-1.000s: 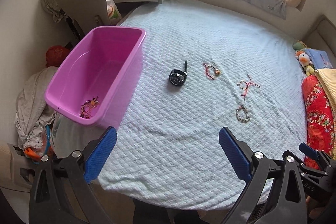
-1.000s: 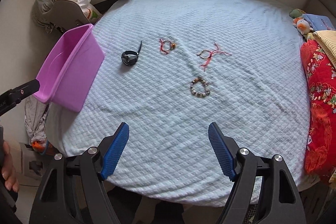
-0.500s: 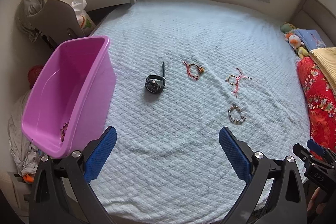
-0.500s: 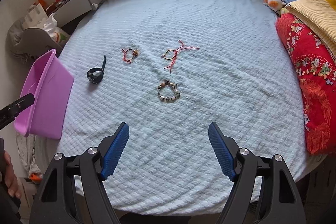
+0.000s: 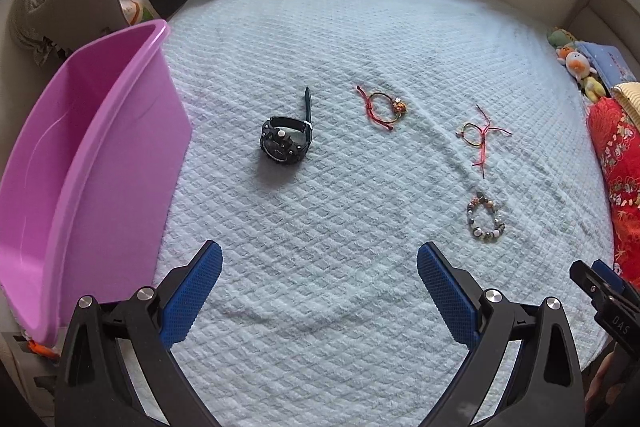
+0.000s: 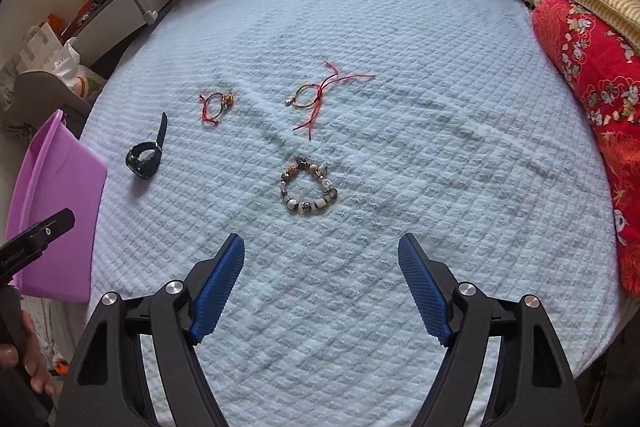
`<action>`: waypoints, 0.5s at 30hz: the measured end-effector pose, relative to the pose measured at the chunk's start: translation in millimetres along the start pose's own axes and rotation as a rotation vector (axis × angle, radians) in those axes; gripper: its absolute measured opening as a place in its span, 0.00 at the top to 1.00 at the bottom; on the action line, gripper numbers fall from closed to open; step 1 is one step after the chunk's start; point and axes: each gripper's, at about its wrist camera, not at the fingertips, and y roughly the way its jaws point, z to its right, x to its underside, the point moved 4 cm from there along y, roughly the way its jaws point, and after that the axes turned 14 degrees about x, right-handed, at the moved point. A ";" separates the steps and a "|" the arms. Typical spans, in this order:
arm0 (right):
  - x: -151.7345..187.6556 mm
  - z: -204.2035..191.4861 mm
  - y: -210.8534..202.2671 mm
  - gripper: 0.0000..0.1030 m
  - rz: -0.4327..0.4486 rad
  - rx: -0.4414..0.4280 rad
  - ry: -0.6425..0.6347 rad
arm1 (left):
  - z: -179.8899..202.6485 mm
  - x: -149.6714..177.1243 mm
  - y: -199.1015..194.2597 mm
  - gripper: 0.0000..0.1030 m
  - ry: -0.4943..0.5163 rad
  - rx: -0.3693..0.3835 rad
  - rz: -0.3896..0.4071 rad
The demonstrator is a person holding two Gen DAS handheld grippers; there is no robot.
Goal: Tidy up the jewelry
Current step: 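Grasp the black wristwatch with left tool while right grasps beaded bracelet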
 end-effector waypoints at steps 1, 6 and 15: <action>1.8 -4.0 13.0 0.27 -0.004 -0.003 -0.013 | -3.4 2.5 8.0 0.07 -0.005 -0.001 0.007; 6.7 -22.7 56.2 0.27 0.038 -0.022 -0.055 | -17.7 7.9 51.8 0.07 -0.005 0.002 0.045; -3.7 -50.1 105.1 0.27 0.116 -0.022 -0.069 | -38.2 -6.1 110.1 0.07 -0.006 -0.039 0.145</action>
